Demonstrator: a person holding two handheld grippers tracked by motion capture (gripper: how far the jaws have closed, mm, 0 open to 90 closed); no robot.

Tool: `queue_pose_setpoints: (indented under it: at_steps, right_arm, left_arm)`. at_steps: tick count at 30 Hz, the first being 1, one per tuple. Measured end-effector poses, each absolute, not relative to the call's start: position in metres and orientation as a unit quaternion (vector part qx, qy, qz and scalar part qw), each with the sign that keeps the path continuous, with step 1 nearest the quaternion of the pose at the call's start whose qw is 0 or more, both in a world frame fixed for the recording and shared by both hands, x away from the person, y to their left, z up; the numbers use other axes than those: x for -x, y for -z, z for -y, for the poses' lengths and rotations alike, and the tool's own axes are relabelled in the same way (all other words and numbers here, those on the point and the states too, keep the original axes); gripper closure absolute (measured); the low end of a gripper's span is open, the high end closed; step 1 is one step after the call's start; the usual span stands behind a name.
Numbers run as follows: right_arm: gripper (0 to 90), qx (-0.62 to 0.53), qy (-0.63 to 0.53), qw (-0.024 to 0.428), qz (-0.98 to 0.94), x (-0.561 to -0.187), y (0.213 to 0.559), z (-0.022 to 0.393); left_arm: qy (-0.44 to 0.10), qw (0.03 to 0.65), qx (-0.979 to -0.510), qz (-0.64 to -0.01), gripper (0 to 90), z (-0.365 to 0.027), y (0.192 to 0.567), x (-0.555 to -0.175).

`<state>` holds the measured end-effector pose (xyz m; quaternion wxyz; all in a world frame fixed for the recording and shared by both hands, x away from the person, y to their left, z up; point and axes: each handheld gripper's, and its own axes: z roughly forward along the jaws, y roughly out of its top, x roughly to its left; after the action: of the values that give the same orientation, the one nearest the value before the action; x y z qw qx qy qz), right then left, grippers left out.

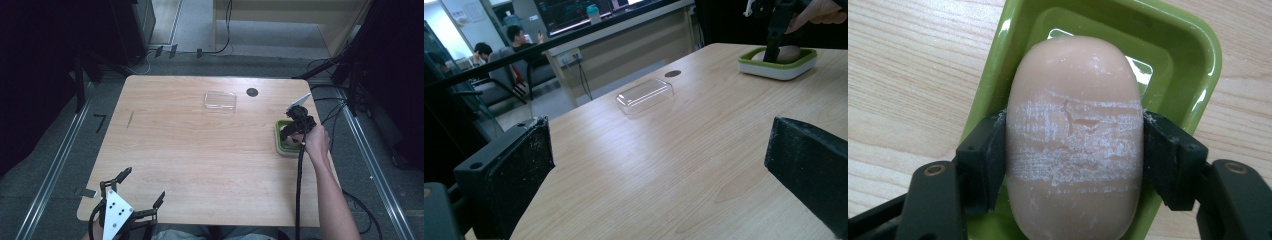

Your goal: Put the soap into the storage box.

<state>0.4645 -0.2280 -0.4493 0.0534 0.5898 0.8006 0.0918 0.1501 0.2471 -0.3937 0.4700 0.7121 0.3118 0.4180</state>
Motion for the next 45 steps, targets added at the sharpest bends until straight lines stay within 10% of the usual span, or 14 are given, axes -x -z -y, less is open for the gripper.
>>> queue_pose_setpoints:
  at_steps: [45]
  right_arm:
    - [9.4,-0.502,-0.09,0.057,-0.858,-0.422,0.396,0.185]
  left_arm:
    - [-0.421,0.471,-0.712,-0.307,0.0,-0.245,0.394,-0.15]
